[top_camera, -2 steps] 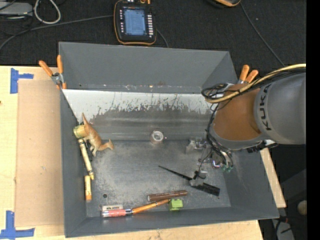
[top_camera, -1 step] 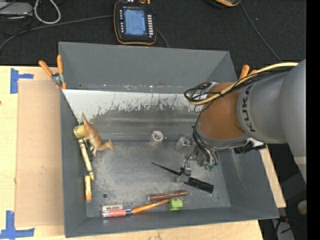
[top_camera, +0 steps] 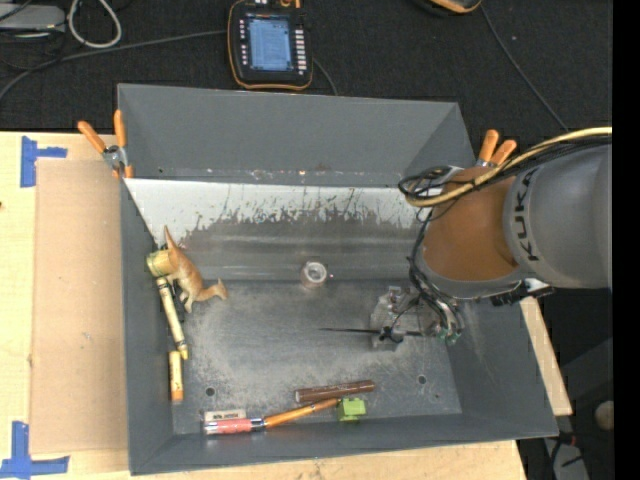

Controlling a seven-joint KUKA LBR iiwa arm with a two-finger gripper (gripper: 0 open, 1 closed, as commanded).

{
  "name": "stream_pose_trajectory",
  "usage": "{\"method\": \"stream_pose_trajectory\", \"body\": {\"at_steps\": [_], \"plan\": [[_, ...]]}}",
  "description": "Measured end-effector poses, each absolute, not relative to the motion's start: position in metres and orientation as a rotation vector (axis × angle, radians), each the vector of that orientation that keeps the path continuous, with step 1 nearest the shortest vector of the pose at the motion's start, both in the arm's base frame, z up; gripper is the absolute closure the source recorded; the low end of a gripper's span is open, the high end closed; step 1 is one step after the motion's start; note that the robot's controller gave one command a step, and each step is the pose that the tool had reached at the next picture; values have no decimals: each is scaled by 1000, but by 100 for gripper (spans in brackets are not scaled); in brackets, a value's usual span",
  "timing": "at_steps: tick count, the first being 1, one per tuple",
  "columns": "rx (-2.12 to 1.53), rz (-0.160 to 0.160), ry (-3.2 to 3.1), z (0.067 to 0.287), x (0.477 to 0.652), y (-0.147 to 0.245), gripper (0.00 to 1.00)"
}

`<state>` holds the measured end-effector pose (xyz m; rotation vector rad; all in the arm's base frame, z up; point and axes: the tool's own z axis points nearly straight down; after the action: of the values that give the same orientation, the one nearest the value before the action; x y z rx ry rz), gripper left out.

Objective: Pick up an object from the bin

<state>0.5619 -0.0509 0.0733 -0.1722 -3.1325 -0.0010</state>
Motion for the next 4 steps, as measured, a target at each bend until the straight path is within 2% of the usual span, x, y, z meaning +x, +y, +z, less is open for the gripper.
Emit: {"method": "stream_pose_trajectory", "body": {"at_steps": [2, 4], "plan": [[-170, -1, -3131, 78, 561, -51, 100], [-169, -2, -3132, 134, 562, -51, 100]]}}
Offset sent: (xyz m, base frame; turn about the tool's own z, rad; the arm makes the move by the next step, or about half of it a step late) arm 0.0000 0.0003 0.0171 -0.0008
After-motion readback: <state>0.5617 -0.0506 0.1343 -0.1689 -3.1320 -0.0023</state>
